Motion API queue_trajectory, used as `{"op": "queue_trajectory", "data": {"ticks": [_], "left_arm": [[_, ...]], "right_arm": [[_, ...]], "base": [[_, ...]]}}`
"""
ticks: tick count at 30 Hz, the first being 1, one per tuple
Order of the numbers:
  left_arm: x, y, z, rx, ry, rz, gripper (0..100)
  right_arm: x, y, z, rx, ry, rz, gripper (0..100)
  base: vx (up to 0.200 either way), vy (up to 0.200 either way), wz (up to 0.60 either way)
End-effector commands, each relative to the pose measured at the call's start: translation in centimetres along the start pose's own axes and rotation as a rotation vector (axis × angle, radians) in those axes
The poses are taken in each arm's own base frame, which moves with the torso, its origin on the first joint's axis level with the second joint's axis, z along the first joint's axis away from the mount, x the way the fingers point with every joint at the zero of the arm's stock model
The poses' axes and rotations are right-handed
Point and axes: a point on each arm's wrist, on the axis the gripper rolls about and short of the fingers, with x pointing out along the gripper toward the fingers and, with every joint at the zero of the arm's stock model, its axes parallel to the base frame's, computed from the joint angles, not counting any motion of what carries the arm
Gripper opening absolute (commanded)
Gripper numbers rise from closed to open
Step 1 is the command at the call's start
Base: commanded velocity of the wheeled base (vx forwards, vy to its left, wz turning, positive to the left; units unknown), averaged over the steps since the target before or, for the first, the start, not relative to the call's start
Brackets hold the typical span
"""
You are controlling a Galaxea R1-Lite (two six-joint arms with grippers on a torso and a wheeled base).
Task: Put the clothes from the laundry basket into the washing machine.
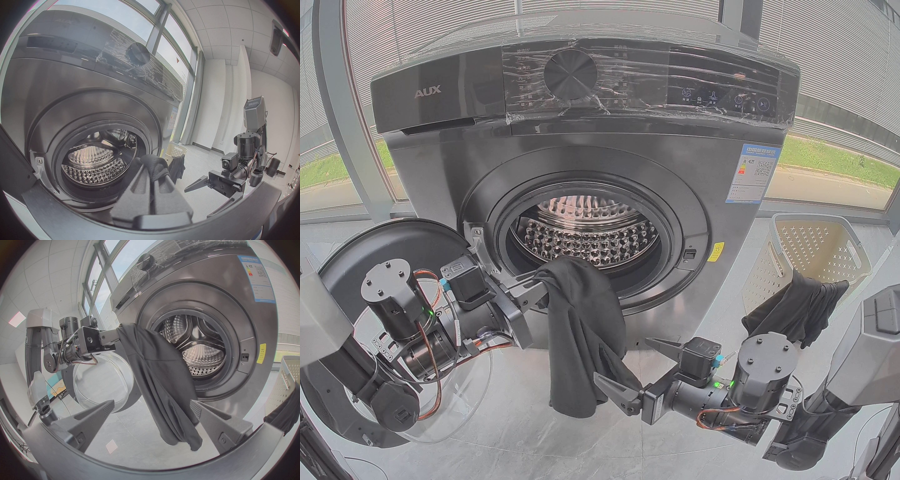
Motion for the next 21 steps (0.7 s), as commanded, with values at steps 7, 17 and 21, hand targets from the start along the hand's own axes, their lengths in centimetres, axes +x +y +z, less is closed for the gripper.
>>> {"op": "queue_trajectory", "data": {"ticks": [7, 17, 21], "left_arm": [[0.6, -0.5, -0.9, -0.010, 0.021, 0.019, 0], [0.8, -0.7, -0.8, -0.012, 0.017, 0.028, 0], [0.9, -0.7, -0.5, -0.007, 0.004, 0.032, 0]], "right_arm": [[1.8, 0.8, -0.1, -0.002, -0.023, 0.024, 100], [5.2, 1.0, 0.0, -0.015, -0.074, 0.078, 100], [6.8, 0.8, -0.4, -0.033, -0.070, 0.068, 100]], "base": [[0.000, 0.000, 0.00], [0.000, 0.000, 0.00], [0.000, 0.000, 0.00]]}}
